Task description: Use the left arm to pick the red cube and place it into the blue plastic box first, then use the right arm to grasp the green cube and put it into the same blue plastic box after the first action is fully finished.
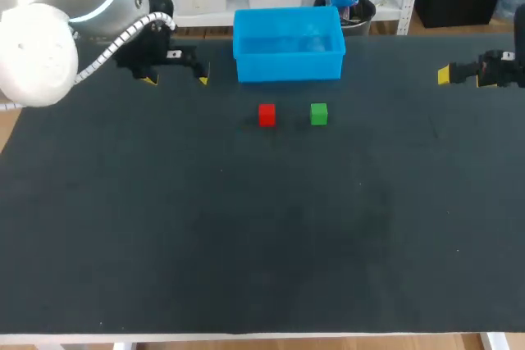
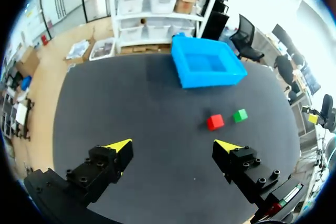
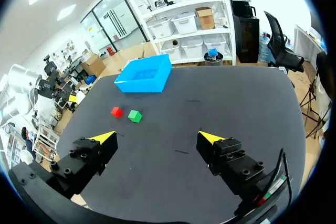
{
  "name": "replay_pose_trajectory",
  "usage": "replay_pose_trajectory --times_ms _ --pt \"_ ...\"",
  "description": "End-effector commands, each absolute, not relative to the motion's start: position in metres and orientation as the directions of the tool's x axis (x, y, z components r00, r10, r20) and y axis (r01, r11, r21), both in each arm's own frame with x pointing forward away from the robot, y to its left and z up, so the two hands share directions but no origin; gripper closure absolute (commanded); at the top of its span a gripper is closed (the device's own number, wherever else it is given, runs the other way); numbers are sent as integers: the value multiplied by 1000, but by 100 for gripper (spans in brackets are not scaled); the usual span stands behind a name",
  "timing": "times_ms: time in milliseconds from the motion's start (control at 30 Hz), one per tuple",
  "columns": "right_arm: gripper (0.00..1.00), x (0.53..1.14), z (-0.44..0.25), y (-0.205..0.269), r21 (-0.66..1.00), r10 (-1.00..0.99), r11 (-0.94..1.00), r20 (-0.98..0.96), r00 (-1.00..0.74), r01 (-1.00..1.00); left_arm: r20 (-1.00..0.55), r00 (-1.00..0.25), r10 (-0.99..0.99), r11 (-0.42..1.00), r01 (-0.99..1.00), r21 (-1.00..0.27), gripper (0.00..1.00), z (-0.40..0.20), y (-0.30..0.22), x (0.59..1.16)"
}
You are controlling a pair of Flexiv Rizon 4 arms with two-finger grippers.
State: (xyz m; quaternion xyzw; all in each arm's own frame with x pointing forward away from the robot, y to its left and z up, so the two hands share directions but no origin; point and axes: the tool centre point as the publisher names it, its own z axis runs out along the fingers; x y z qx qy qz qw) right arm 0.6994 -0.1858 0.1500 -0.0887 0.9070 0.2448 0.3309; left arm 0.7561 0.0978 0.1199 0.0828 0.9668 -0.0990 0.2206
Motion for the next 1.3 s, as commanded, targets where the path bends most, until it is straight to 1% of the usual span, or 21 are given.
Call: replay_pose_trajectory --times_ms 33,133,233,300,333,433,700,800,1300 --pt "0 700 150 -185 384 1 865 -643 -766 -322 -441 -890 116 969 200 -147 0 120 96 757" --pt "0 700 150 -185 384 1 865 -643 -766 -322 -402 -911 96 976 166 -144 0 113 85 765" --pt "0 700 150 -185 384 1 865 -643 -766 -322 -331 -939 92 988 127 -85 0 103 69 777" --pt "0 700 150 -185 384 1 865 -643 -766 -322 -321 -945 62 988 103 -113 0 99 62 784" --pt "0 700 150 -185 384 1 865 -643 -766 -322 -312 -948 62 991 95 -91 0 97 57 788" --pt "0 700 150 -185 384 1 865 -643 -766 -322 -295 -954 56 993 83 -81 0 91 43 797" --pt "0 700 150 -185 384 1 865 -643 -766 -322 -252 -964 82 990 108 -94 0 77 8 812" --pt "0 700 150 -185 384 1 865 -643 -766 -322 -248 -963 107 990 127 -68 0 75 -3 813" --pt "0 700 150 -185 384 1 865 -643 -766 -322 -248 -963 107 990 127 -68 0 75 -3 813"
